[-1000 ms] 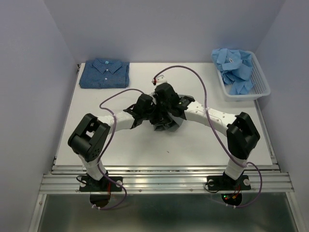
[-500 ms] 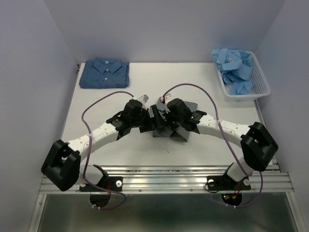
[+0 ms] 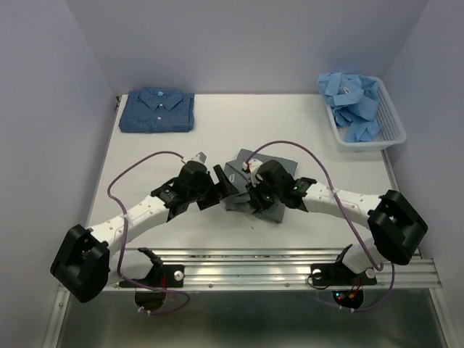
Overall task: Fold and stack the long sleeve shirts
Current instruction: Neatly place the folded shirt to the corner
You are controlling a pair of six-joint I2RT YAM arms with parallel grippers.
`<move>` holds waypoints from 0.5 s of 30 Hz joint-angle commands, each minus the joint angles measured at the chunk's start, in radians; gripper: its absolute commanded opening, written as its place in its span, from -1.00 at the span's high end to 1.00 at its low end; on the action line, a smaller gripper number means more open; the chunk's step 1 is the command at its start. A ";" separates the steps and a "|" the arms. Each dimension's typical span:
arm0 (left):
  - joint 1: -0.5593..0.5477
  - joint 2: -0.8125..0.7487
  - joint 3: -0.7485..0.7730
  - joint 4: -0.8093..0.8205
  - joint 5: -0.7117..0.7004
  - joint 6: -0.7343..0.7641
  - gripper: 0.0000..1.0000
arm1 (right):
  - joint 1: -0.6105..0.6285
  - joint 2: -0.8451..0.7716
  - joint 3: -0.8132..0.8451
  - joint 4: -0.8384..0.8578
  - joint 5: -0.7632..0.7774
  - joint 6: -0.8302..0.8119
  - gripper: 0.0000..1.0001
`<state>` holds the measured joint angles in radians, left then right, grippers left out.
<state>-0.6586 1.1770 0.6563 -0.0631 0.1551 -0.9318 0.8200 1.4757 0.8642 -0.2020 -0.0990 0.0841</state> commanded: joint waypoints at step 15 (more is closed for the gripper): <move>-0.002 -0.161 -0.211 0.147 0.098 -0.165 -0.97 | -0.024 -0.196 0.082 -0.011 -0.066 0.167 -1.00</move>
<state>-0.6533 1.0809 0.4725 -0.0139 0.2363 -1.0595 0.8326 1.3659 0.8829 -0.2359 -0.2981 0.1528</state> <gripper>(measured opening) 0.986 0.997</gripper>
